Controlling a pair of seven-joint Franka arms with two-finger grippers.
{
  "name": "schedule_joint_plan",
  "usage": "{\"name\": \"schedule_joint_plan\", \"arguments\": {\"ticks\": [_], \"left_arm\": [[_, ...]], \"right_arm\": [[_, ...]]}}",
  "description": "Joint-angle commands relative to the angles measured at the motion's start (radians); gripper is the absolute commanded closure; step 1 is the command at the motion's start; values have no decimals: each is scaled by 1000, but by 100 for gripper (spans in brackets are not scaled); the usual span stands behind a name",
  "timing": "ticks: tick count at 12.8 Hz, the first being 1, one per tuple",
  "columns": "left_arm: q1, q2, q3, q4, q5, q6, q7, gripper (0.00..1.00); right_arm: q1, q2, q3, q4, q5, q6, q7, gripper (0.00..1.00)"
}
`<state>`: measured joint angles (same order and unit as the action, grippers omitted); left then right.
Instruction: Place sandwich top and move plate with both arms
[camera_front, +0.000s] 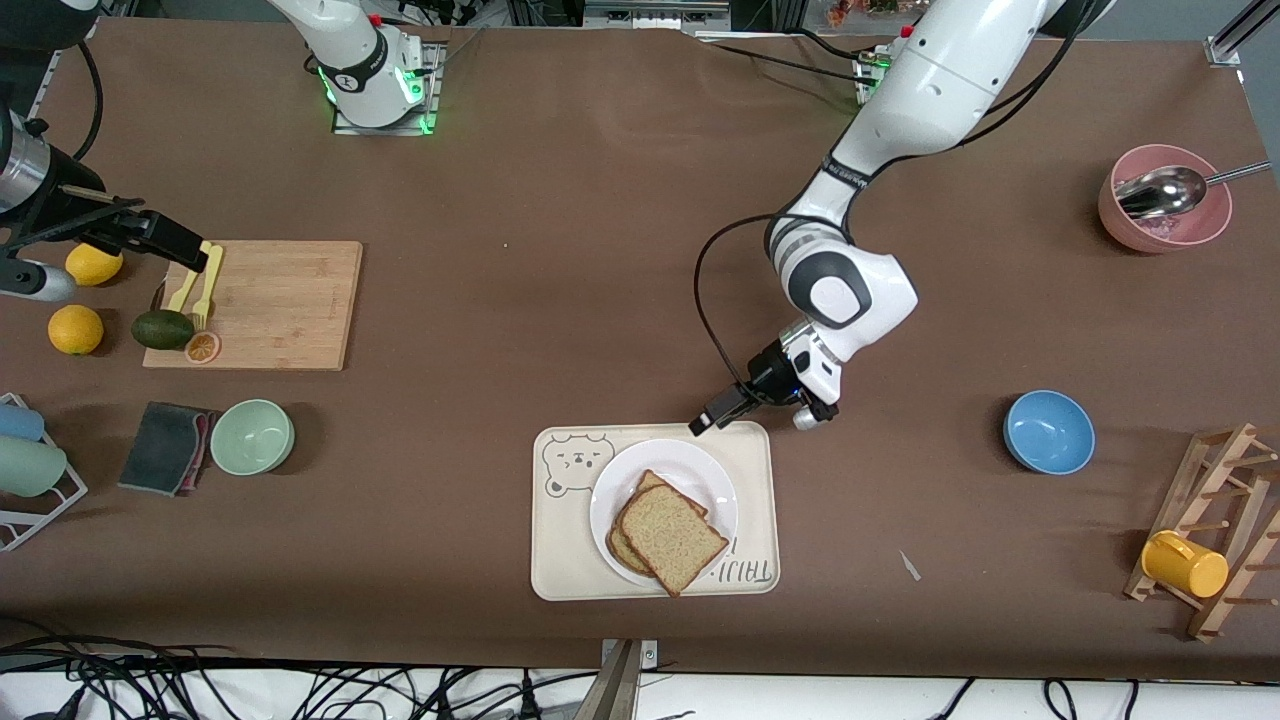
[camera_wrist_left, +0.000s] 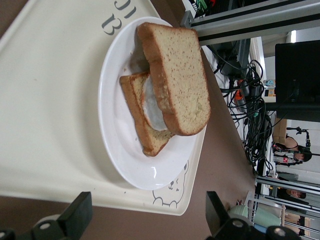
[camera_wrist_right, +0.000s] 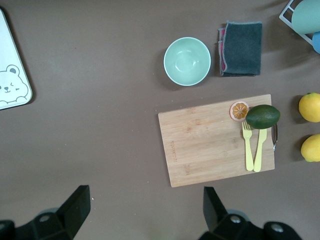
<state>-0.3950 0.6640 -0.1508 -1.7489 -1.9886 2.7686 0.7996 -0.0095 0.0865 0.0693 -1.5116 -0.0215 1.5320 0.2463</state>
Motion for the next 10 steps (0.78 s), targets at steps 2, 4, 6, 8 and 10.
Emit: {"name": "schedule_joint_plan", "arguments": {"ticks": [2,4,6,8,10], "left_arm": [[7,-145,-33,-196,13,5,32,1],[25,-197,-33,-266,83,0,36,1],[59,-266,-55,-335,131,-3,35,1],[99,-332,-79,-400,204,-6,35,1],[184,-357,-130,-438,389,-58,35,1]], "right_arm": [[-6,-5,3,-2,11,2,16,0],[-6,-5,6,-2,11,1,16,0],[-6,-7,6,-2,11,0,16,0],[-6,-7,6,-2,11,-1,16,0],[-6,-5,6,-2,11,-3,16,0]]}}
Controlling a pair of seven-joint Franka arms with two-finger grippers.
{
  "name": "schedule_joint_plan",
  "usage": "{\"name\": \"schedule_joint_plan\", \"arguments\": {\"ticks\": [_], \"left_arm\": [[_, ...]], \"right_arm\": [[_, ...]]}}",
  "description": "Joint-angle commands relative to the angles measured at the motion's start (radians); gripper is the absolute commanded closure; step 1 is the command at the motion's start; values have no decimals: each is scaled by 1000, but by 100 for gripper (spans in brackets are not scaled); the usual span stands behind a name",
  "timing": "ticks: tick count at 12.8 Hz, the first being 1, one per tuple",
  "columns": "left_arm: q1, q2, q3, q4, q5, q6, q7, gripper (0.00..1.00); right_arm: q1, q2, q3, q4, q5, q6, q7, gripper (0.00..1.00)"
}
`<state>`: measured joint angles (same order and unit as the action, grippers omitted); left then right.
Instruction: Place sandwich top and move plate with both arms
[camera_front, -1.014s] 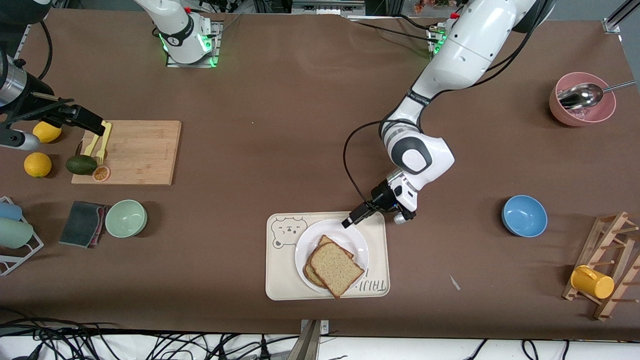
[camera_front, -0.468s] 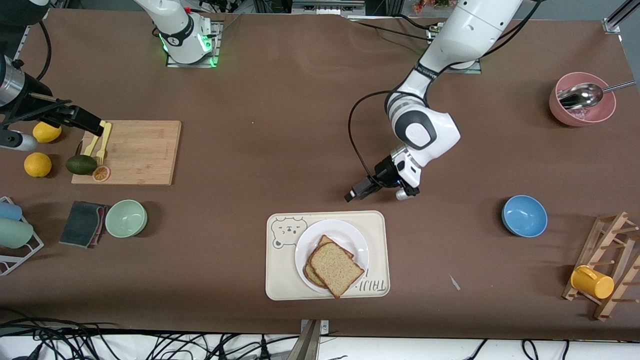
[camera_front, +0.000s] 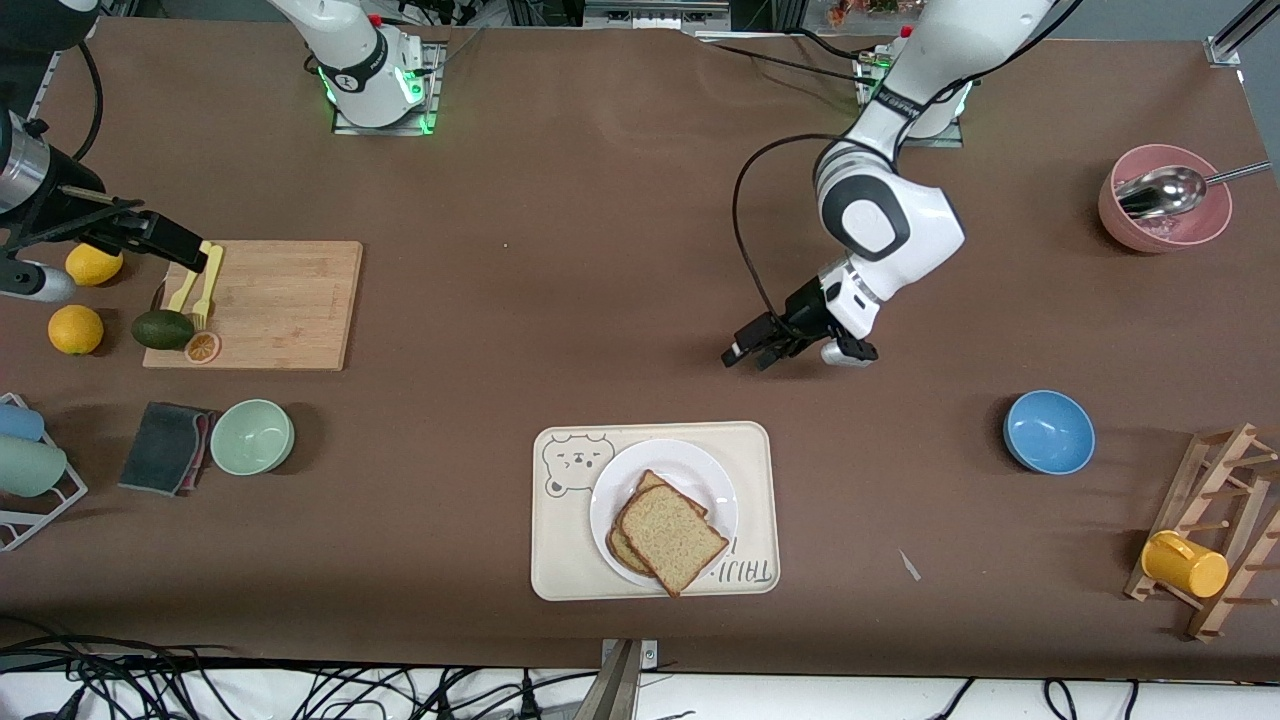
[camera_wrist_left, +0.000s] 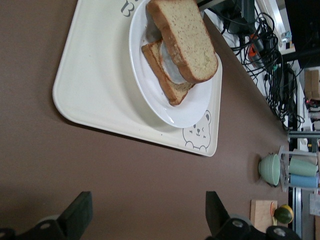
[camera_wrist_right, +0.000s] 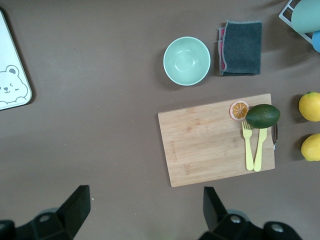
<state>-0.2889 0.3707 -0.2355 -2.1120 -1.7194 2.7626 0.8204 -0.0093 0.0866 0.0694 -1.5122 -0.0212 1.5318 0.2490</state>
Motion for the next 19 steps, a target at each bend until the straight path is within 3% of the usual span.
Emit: {"name": "schedule_joint_plan", "arguments": {"ticks": [1,3,5,7,10,13,19], "left_arm": [[115,-61,-47,-75,211,-108,13,1],[180,-62,-45,-77,338,-199,-7,1],[183,-68,-42,-82,386,-204,-56,1],[218,-72,-39,-95,508,-216,-69,1],[328,-154,-38,-100,586,-430,-124,1],[346,-206,7,-80,810,-541,-312,0],[346,-272,18,-66,1168,-560,-695,0]], "right_arm": [[-6,-7,4,-2,10,-4,12,0],[-6,-7,3,-2,10,-6,9,0],[-6,-5,3,-3,10,-2,10,0],[-6,-5,3,-3,10,-6,7,0],[-6,-5,1,-3,10,-7,4,0],[-6,-8,3,-3,10,-7,3,0],[-8,-18,-3,-6,9,-28,0,0]]}}
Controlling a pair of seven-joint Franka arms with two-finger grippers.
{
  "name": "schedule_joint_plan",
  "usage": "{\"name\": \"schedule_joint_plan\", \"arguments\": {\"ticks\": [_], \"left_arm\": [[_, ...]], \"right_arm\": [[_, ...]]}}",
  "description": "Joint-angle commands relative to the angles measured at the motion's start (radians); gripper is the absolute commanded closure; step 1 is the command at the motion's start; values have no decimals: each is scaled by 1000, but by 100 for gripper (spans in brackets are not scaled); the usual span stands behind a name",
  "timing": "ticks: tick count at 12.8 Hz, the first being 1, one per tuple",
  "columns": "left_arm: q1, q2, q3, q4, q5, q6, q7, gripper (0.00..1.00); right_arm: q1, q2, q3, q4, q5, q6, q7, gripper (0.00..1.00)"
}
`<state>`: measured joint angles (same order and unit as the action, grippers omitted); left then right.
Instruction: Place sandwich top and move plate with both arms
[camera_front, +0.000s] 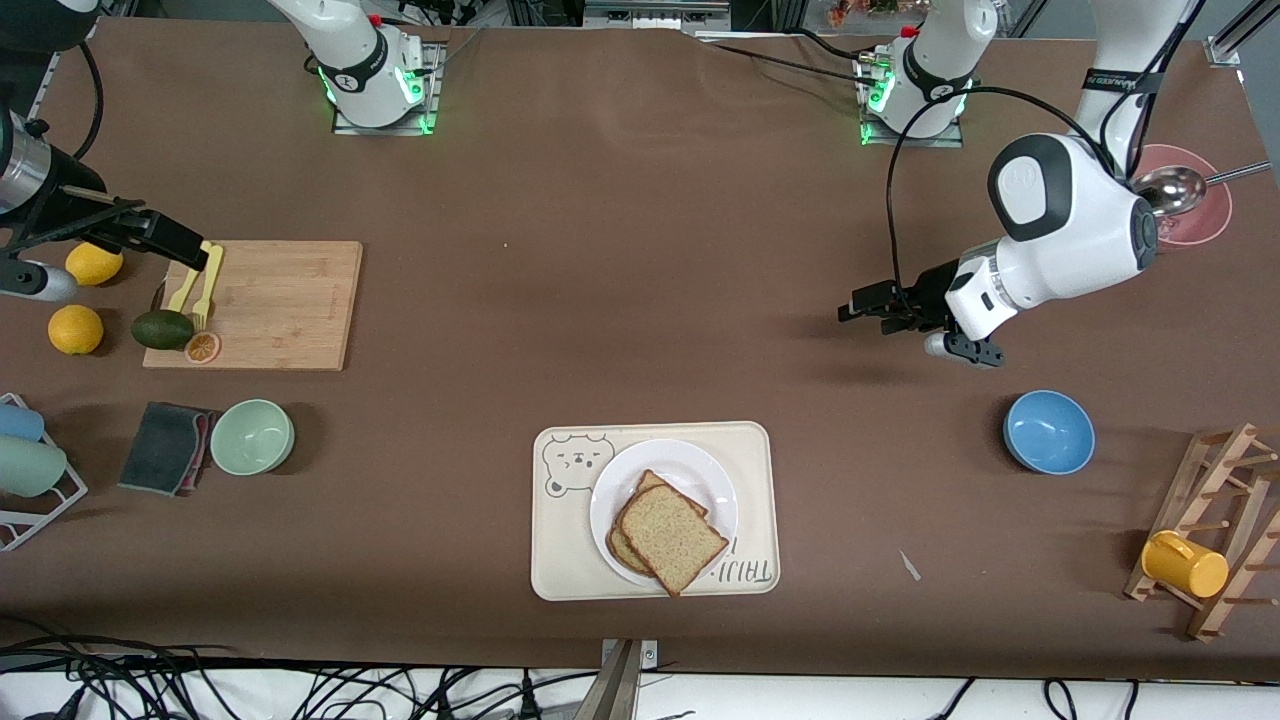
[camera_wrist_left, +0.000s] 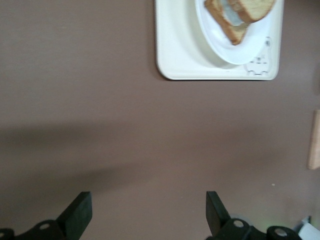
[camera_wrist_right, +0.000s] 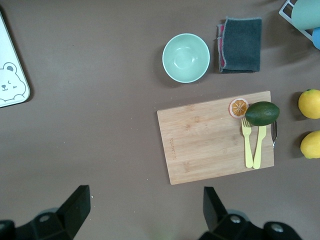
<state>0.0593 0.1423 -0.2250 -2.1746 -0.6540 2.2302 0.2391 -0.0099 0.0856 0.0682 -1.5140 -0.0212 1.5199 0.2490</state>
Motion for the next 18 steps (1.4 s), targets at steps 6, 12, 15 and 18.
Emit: {"name": "schedule_joint_plan", "arguments": {"ticks": [6,12,15,18], "left_arm": [[-3,-93,29,90,537,-162,-352,0],[-3,-139,166,363,651,-484,-360,0],[-4,-147,200,479,668,-587,-363,0],[-3,-150,200,553,677,-672,-365,0]], "right_arm": [[-7,-21,-5,-5,9,-21,-2,0],[-5,-21,-5,-2,7,-20,-2,0],[-7,-21,-5,0,7,-26,-2,0],[-5,-24,-5,1,6,-32,-3,0]]}}
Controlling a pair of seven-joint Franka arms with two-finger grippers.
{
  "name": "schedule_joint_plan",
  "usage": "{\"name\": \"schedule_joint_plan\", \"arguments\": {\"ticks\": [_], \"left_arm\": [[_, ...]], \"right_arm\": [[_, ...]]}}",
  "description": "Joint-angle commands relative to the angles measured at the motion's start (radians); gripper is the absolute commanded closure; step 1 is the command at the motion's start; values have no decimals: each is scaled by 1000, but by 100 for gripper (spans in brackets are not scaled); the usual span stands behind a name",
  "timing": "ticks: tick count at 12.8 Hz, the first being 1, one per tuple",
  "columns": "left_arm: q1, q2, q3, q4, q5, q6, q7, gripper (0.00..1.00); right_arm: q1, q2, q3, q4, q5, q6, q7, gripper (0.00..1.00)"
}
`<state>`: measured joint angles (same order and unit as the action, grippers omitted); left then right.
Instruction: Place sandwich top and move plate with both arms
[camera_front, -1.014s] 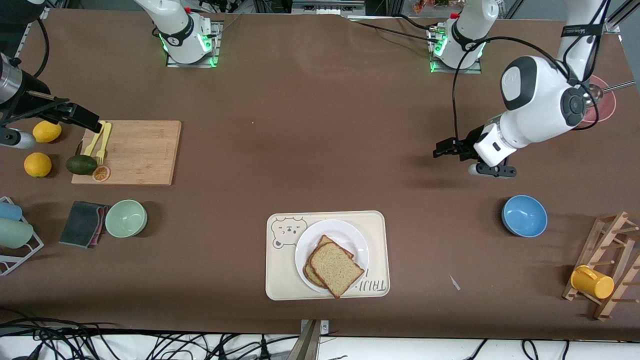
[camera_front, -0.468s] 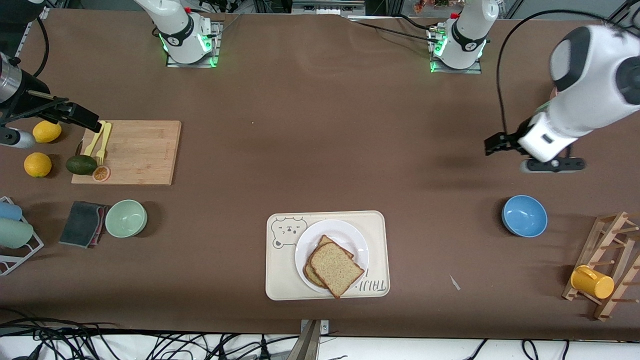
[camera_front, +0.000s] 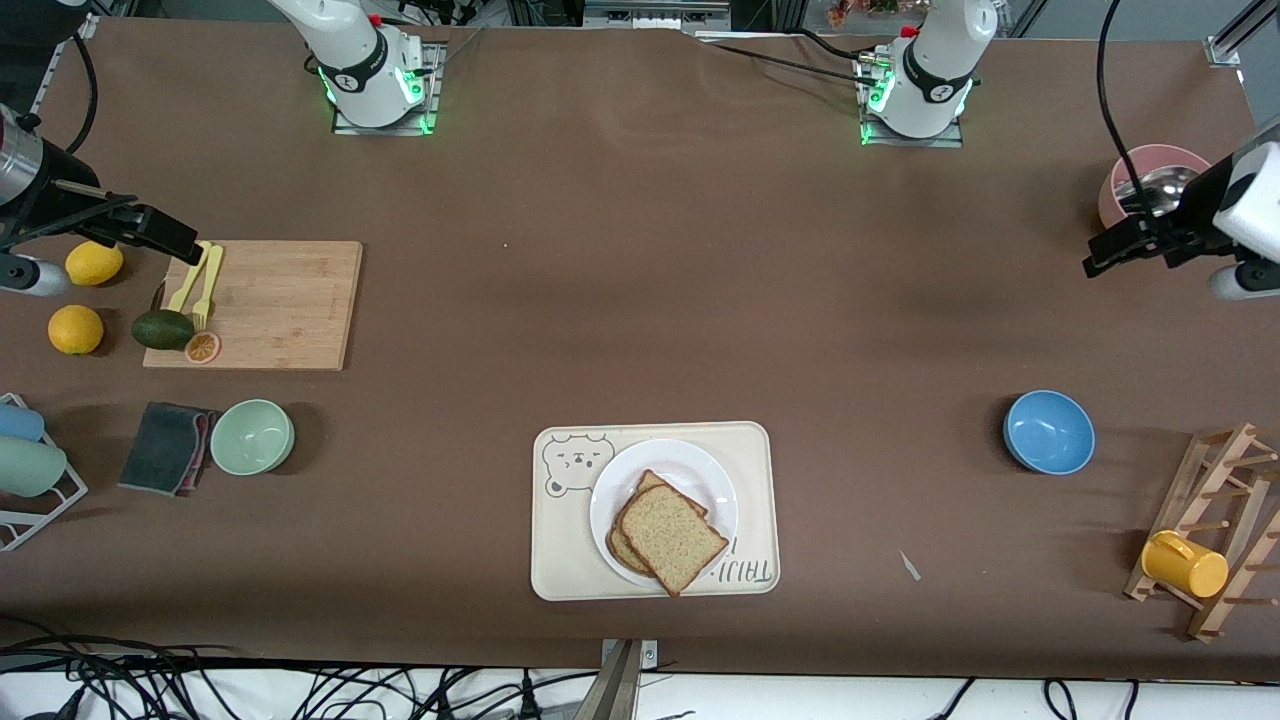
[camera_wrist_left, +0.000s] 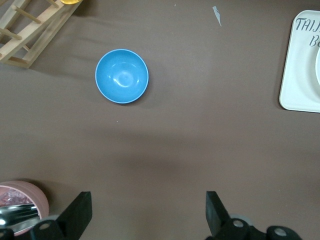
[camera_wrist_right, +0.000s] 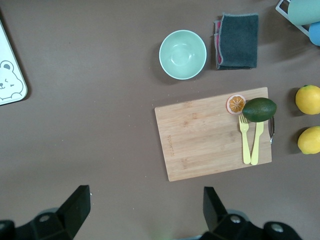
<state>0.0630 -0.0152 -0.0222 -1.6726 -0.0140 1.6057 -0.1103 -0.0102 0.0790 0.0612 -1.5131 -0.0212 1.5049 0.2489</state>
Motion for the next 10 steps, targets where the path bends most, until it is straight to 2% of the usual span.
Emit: {"name": "schedule_joint_plan", "arguments": {"ticks": [1,10], "left_arm": [[-6,-5,-1,47,37,-49,-15,0],[-6,-5,-5,56,34,-55,-25,0]], "right_arm": [[-5,-18,5,1,7,-17,-2,0],[-5,-22,11,-1,9,-17,-4,0]]}}
